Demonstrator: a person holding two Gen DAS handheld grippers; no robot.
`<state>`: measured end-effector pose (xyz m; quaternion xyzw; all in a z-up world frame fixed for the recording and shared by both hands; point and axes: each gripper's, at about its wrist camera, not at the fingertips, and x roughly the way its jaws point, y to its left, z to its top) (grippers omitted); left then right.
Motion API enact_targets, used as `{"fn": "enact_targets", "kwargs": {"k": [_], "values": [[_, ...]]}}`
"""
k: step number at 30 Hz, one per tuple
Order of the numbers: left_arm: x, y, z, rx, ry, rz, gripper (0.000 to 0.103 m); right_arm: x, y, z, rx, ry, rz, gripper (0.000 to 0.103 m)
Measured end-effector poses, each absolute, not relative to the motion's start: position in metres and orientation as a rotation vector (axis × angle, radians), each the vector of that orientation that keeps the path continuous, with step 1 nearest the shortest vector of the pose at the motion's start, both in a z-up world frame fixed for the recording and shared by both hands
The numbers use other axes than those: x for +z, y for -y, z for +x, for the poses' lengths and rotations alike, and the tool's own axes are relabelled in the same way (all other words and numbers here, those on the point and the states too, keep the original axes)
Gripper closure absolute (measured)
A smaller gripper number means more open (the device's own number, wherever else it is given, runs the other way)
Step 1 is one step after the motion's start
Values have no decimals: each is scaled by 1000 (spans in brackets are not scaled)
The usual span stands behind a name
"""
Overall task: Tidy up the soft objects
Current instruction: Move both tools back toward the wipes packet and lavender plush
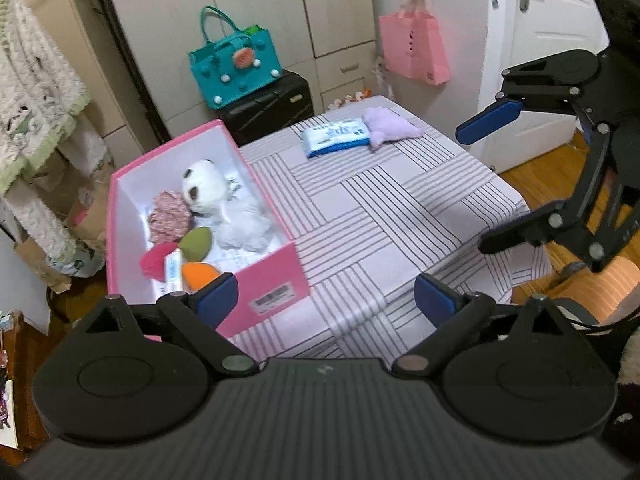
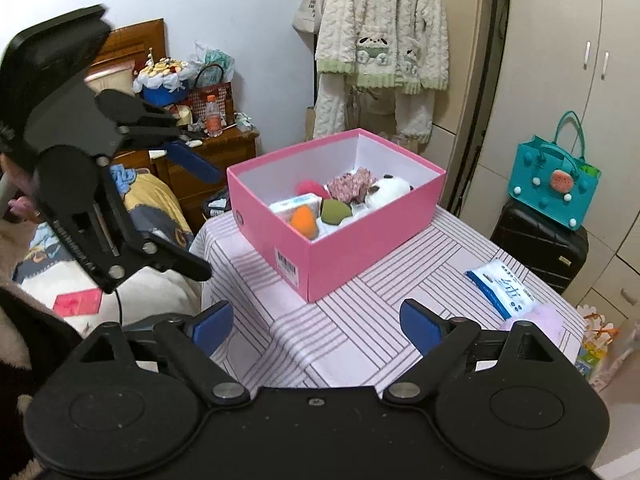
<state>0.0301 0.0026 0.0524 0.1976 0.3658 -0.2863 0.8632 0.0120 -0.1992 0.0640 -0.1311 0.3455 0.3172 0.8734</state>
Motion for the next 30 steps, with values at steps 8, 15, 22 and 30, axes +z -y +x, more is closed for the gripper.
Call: {"fn": "enact_targets", "kwargs": {"k": [8, 15, 22, 30], "values": [[27, 28, 51, -678, -815, 390, 7, 38, 227, 12, 618, -743, -250, 10], [8, 60, 82, -744, -821, 366, 7, 7, 268, 33, 568, -745, -173, 10], [-10, 91, 110, -765, -795, 279, 8, -23, 297, 51, 475, -582, -196, 10], [-29, 116, 141, -681, -719, 189, 9, -48, 324, 79, 373, -497, -224, 10]]}}
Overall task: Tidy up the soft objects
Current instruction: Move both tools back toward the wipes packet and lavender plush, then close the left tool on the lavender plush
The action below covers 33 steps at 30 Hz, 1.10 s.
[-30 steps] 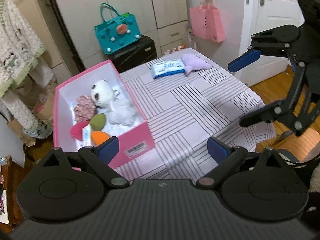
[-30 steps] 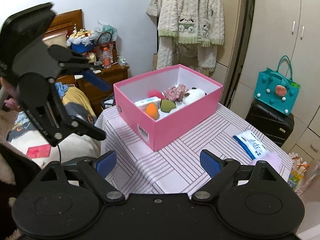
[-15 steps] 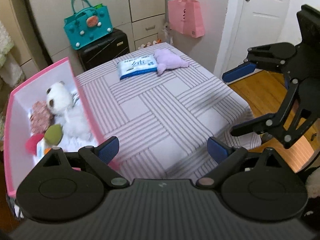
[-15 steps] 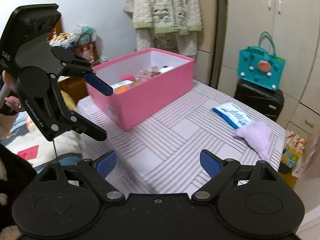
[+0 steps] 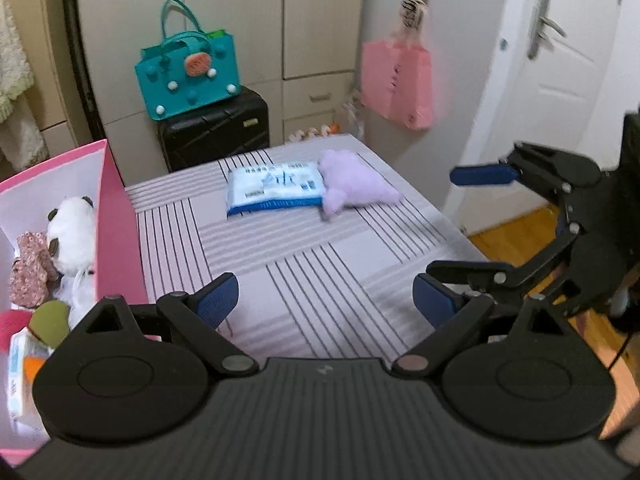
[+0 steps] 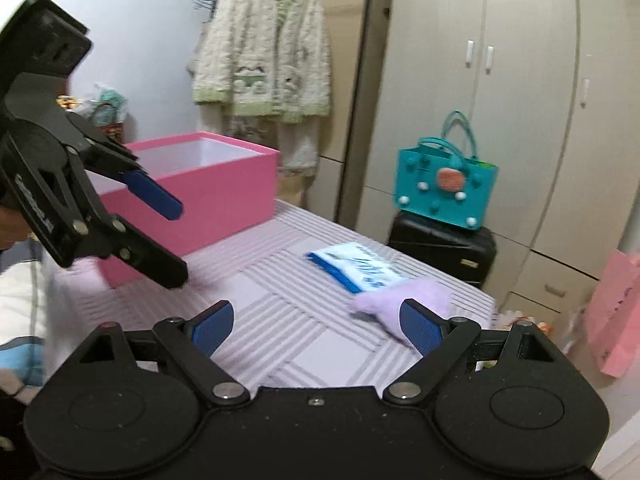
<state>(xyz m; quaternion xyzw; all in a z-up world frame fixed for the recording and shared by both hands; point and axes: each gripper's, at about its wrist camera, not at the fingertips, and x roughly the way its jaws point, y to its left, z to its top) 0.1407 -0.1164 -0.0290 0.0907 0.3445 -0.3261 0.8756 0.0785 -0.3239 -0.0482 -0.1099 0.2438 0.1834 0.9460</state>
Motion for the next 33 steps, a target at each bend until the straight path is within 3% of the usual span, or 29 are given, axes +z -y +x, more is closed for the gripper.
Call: {"fn": "enact_targets", "kwargs": {"k": [13, 17, 20, 25, 28, 33], "values": [[-62, 174, 193, -727, -779, 30, 12, -86, 372, 143, 303, -571, -167, 10], [-69, 190, 205, -727, -741, 5, 15, -101, 378, 164, 348, -609, -180, 10], [-72, 202, 220, -715, -750, 8, 24, -111, 383, 176, 374, -620, -188, 10], [-79, 221, 235, -672, -726, 80, 24, -125, 393, 193, 440, -650, -140, 10], [-83, 228, 240, -699, -729, 92, 31, -131, 396, 196, 456, -635, -140, 10], [-96, 233, 252, -687, -770, 53, 31, -137, 396, 190, 495, -549, -155, 10]]}}
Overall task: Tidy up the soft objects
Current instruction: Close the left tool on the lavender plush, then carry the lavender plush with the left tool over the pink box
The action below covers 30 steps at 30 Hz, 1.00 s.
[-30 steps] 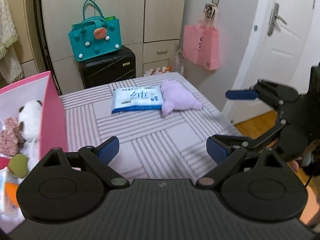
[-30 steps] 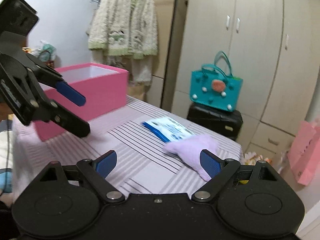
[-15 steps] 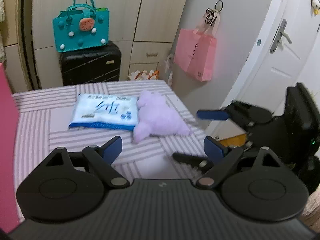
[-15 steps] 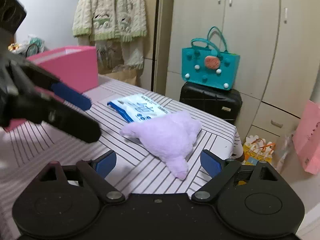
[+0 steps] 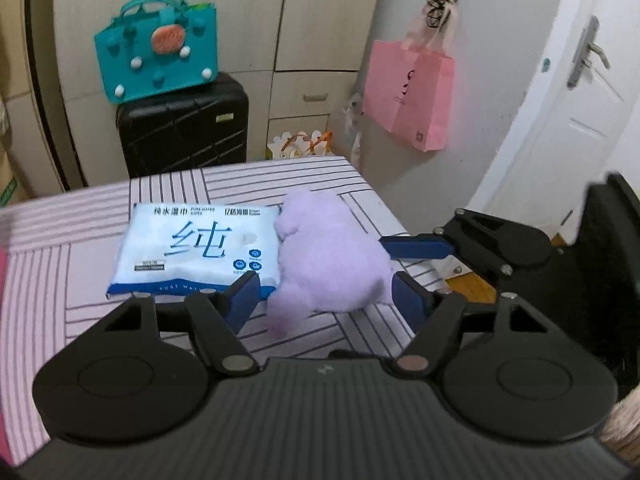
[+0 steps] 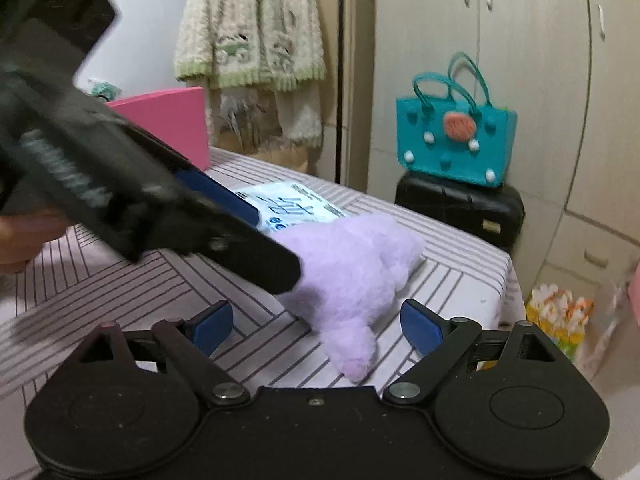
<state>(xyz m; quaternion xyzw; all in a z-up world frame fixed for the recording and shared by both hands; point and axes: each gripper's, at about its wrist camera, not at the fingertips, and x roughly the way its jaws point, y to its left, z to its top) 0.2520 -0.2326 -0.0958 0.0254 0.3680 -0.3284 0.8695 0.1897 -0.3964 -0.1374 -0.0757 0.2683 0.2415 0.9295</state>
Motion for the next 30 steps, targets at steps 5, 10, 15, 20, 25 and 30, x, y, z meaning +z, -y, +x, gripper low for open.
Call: {"fn": "enact_targets", "kwargs": {"k": [5, 10, 15, 20, 25, 30], "values": [[-104, 235, 254, -717, -768, 26, 34, -137, 399, 189, 499, -537, -148, 18], [-111, 239, 254, -713, -802, 39, 50, -137, 405, 193, 488, -532, -99, 39], [-108, 240, 249, -711, -801, 64, 53, -137, 402, 192, 485, -529, -100, 42], [-106, 239, 238, -706, -804, 60, 53, -133, 399, 183, 458, -556, -88, 42], [-101, 230, 220, -718, -804, 51, 53, -125, 392, 166, 448, -581, -82, 42], [-95, 216, 199, -730, -799, 38, 53, -115, 377, 146, 439, -593, -96, 42]]}}
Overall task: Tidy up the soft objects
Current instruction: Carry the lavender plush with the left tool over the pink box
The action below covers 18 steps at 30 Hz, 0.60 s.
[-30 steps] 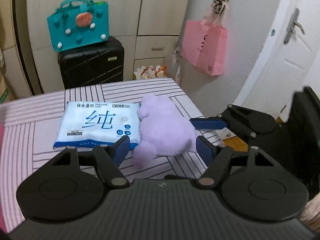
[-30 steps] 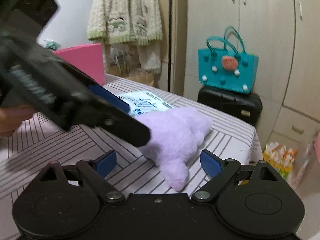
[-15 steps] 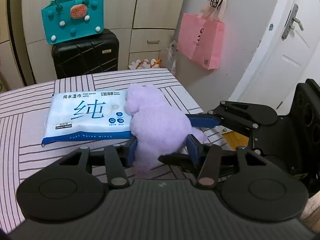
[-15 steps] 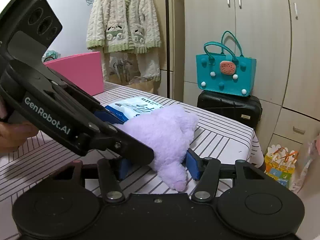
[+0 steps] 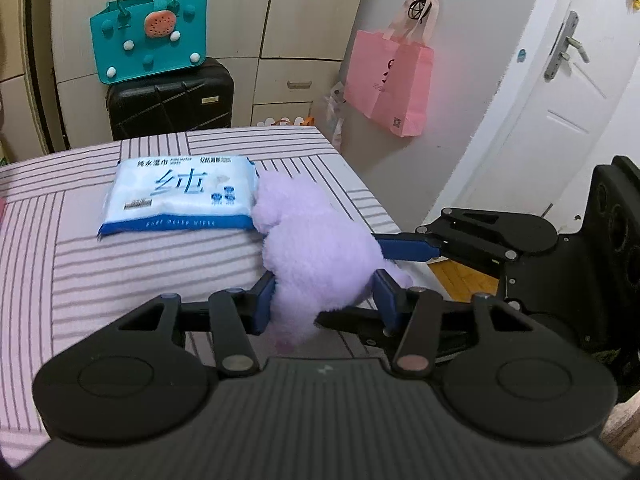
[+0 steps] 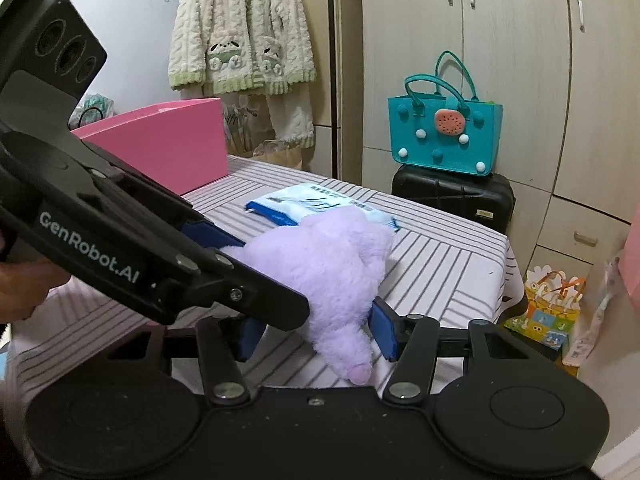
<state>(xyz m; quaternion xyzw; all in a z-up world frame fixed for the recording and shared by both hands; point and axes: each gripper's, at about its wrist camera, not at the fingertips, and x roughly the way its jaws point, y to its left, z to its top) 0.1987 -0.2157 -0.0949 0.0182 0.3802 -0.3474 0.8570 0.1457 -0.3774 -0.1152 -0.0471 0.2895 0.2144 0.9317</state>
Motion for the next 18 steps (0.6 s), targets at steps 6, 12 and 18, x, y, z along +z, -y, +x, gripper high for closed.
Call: {"fn": "enact_targets", "kwargs": {"k": [6, 12, 18], "values": [[-87, 196, 175, -723, -839, 44, 53, -106, 355, 122, 441, -625, -109, 42], [-83, 178, 153, -724, -872, 85, 53, -101, 331, 102, 438, -689, -87, 42], [-71, 159, 131, -754, -894, 108, 53, -87, 314, 77, 443, -724, -81, 42]]}}
